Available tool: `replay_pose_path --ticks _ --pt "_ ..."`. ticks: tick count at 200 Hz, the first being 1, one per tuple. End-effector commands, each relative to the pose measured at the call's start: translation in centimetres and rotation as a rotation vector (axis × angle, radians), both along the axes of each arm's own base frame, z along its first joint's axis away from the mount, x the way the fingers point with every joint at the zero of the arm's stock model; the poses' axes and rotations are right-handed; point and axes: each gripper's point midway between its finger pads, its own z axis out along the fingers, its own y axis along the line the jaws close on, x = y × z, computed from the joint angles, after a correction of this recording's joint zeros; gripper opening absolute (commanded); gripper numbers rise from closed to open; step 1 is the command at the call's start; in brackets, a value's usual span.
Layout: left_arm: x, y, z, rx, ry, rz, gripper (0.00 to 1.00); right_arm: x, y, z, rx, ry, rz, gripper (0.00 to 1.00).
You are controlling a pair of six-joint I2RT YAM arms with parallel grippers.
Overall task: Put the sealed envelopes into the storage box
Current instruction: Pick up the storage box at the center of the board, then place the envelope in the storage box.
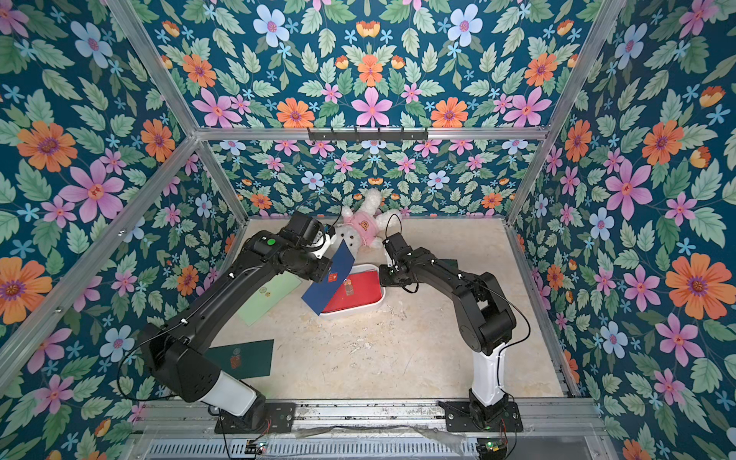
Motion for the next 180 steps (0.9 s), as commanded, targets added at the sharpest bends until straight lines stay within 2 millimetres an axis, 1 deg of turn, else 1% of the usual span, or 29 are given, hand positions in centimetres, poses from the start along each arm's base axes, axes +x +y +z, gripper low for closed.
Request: replay_pose_path --ticks 1,15,31,48,75,111,132,149,180 --pt "-0.5 -0.4 -0.4 0.012 0.023 -0.078 0.0 -0.7 0.2 -0.5 -0.006 0.018 0.032 0.32" --pt "-0.6 -0.8 -0.6 0.015 0.024 -0.127 0.0 -1.2 0.3 -0.6 -0.004 0.028 0.044 0.28" --pt "-0.7 -1.3 -1.0 0.016 0.023 -0.199 0.0 -1.9 -0.1 -0.7 -0.016 0.041 0.05 0.23" --pt "-1.2 -2.3 -1.7 0.005 0.048 -0.297 0.0 -2.9 -0.7 -0.6 -0.028 0.047 0.056 0.18" --pt "-1.8 -3.3 -3.0 0.01 0.105 -0.427 0.0 -4.6 -2.0 0.1 -0.03 0.044 0.057 0.16" --pt "-0.8 -4.5 -4.2 0.045 0.109 -0.52 0.0 -6.4 -2.2 1.0 0.004 0.032 0.082 0.15" --pt "-0.6 -5.4 -4.7 0.036 0.118 -0.565 0.0 -6.4 -2.3 0.9 0.004 0.025 0.082 0.14" --pt "-1.0 -5.8 -5.9 0.041 0.148 -0.596 0.0 -6.2 -2.2 0.9 0.004 0.024 0.077 0.14" --pt "-1.2 -5.3 -8.4 0.088 0.193 -0.583 0.0 -5.8 -1.9 0.9 0.011 0.019 0.071 0.14"
